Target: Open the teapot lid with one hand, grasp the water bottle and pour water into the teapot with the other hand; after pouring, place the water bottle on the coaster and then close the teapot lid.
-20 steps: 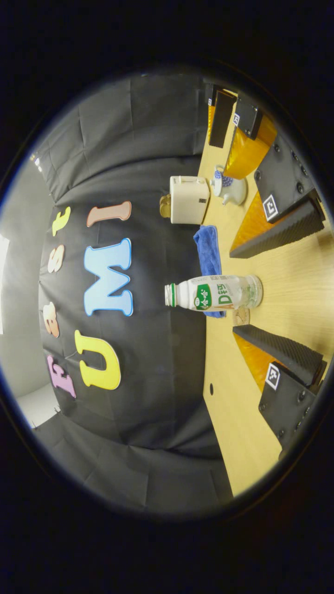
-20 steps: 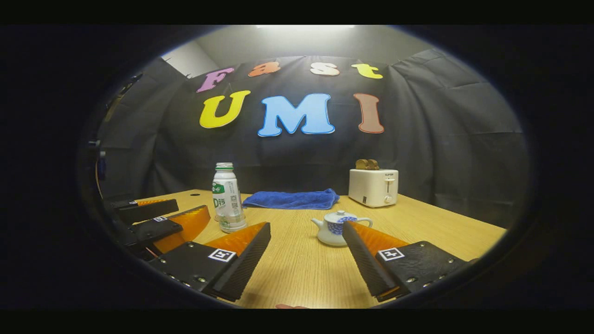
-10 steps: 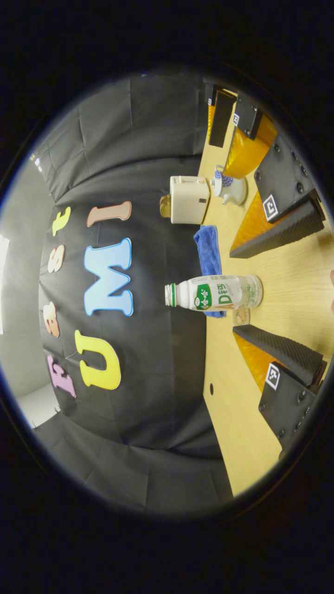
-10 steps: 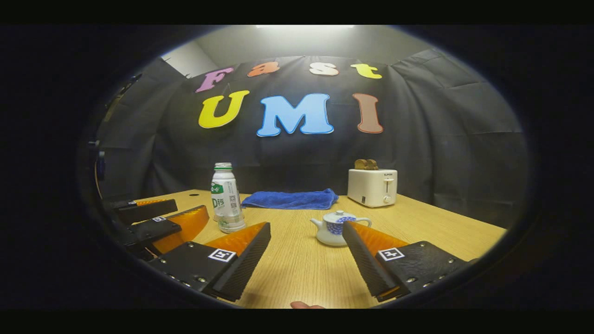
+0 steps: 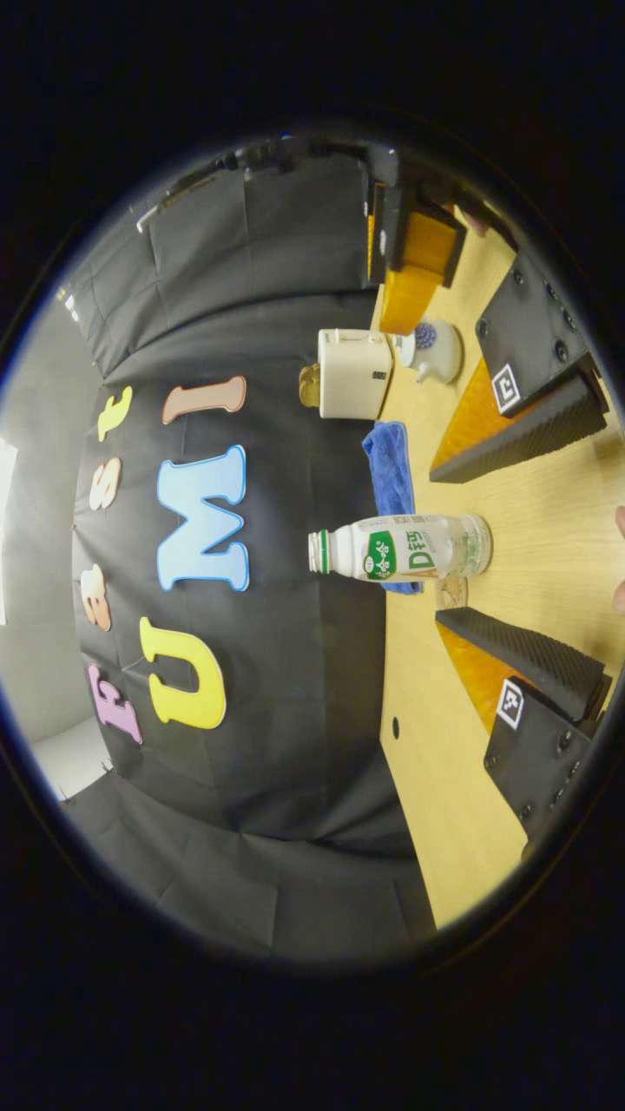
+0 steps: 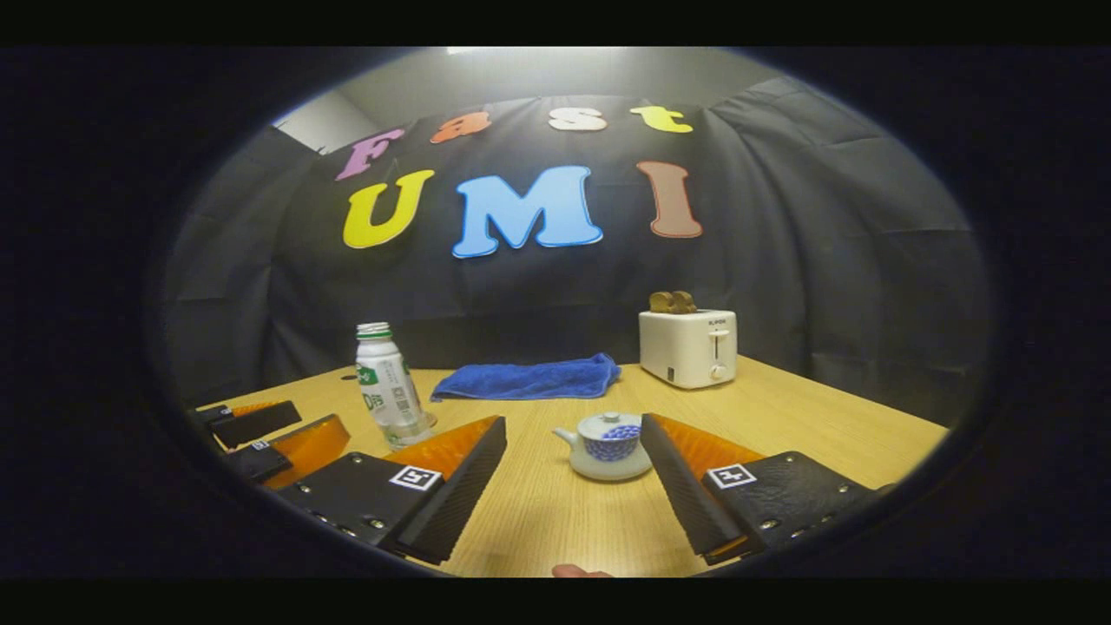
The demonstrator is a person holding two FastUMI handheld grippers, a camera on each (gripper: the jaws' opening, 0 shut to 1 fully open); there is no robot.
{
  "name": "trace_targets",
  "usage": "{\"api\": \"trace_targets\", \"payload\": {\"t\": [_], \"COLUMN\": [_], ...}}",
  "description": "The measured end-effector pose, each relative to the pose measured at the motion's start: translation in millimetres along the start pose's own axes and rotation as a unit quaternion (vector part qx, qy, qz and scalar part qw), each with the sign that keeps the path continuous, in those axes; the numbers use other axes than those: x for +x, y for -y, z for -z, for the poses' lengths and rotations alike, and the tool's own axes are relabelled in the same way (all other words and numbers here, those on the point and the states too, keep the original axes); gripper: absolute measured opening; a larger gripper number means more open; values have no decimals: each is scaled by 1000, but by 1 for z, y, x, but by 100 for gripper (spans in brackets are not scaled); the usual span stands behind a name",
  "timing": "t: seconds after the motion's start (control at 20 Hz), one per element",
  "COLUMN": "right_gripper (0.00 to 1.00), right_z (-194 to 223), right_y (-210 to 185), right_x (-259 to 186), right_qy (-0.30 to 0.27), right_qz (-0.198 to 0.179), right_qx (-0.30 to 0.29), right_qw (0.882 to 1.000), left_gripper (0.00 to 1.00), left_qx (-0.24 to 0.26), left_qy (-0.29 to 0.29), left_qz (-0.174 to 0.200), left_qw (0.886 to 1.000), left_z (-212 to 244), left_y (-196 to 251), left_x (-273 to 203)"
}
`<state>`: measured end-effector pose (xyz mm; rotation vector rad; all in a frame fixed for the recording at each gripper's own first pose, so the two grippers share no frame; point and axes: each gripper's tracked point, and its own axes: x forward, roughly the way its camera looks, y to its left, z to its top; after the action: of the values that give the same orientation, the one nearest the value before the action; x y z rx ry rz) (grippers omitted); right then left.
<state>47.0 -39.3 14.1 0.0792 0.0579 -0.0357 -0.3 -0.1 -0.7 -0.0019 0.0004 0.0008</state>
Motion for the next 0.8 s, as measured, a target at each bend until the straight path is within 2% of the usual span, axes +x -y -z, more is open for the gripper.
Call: {"api": "trace_targets", "payload": {"t": [0.05, 0.1, 0.35, 0.5, 0.55, 0.6, 0.65, 0.7, 0.75, 0.8], "right_gripper": [95, 96, 96, 96, 90, 90, 79, 73, 58, 34], "right_z": [1, 2, -7, 0, 3, 7, 10, 12, 13, 16], "right_y": [4, 8, 18, 10, 9, 8, 10, 13, 16, 20], "right_x": [9, 21, 55, 67, 68, 71, 72, 73, 74, 76], "right_qy": [-7, -18, -26, -41, -47, -52, -56, -60, -63, -68], "right_qz": [3, 6, 16, 2, -3, -6, -4, 4, 10, 19], "right_qx": [0, 2, -11, -18, -15, -13, -13, -18, -25, -30], "right_qw": [1000, 1000, 999, 999, 999, 999, 998, 998, 998, 997], "left_gripper": [95, 89, 96, 100, 100, 100, 100, 100, 100, 100], "left_qx": [0, 0, 0, 0, 0, 0, 0, 0, 0, 0], "left_qy": [0, 0, 0, -1, -1, -1, -1, -1, -1, -1], "left_qz": [0, 0, 0, 0, 0, 0, 0, 0, 0, 0], "left_qw": [1000, 1000, 1000, 1000, 1000, 1000, 1000, 1000, 1000, 1000], "left_z": [0, 0, 0, -1, 0, -1, 0, -1, 0, -1], "left_y": [0, 0, 0, 0, 0, 0, 0, 0, 0, 0], "left_x": [0, 1, 0, 0, 0, 0, 0, 0, 0, -1]}}
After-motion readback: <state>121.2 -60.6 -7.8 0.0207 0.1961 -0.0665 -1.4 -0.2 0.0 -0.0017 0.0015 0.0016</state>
